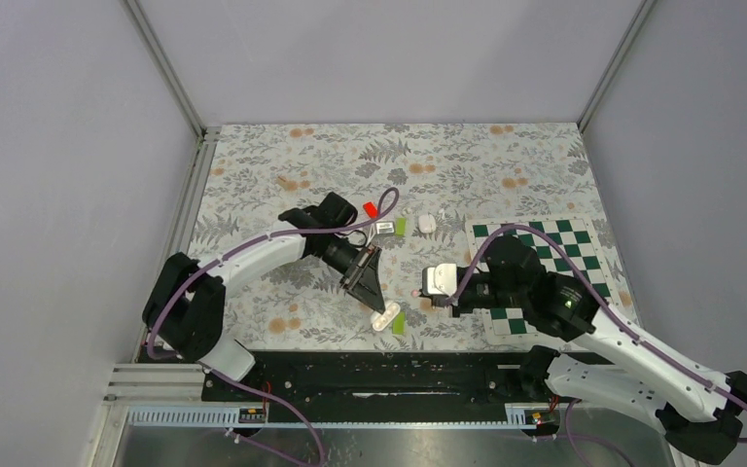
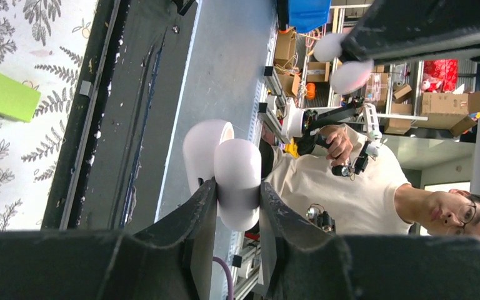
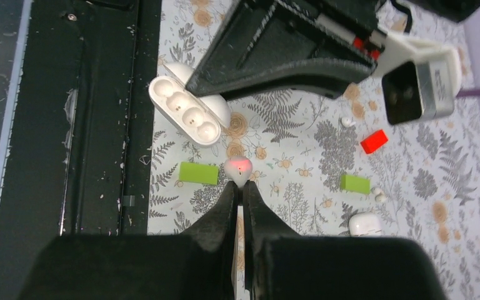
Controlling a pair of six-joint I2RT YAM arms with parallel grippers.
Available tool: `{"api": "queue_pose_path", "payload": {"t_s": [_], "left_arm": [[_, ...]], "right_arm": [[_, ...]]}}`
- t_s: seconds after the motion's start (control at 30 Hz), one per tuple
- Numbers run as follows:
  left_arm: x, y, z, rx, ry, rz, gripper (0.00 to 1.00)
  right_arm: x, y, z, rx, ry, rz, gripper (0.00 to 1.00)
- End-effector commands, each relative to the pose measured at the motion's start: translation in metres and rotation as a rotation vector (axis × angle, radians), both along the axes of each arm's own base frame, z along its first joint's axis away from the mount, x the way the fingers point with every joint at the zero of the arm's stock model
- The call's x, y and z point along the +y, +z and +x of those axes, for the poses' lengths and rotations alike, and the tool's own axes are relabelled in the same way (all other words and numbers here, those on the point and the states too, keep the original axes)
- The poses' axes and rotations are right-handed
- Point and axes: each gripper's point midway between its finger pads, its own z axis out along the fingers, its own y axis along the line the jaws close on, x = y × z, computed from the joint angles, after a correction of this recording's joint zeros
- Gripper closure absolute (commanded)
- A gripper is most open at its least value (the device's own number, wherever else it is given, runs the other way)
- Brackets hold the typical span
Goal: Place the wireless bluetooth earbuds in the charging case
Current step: Insert the right earbud into the right side groove of the charging case.
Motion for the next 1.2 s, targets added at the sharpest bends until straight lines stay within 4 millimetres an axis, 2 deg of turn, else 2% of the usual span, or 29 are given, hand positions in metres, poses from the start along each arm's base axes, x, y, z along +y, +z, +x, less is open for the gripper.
{"api": "queue_pose_path", "payload": {"t_s": [0.0, 0.23, 0.57, 1.17], "left_arm": [[-0.008, 0.017, -0.002, -0.052, -0.069, -0.068, 1.0], [-0.007, 0.022, -0.006, -0.029, -0.094, -0.083, 1.0], [-0.009, 0.021, -0.013, -0.001, -0.113, -0.077, 1.0], [-0.01, 0.022, -0.019, -0.012, -0.13, -0.079, 1.0]], "right_arm": [[0.001, 0.03, -0.015, -0.101, 0.102, 0.022, 1.0], [0.008, 0.018, -0.03, -0.119, 0.194, -0.073, 1.0], [0.031, 0.009, -0.038, -0.148, 0.261, -0.126, 1.0], [0.045, -0.005, -0.033, -0.213, 0.287, -0.228, 1.0]]}}
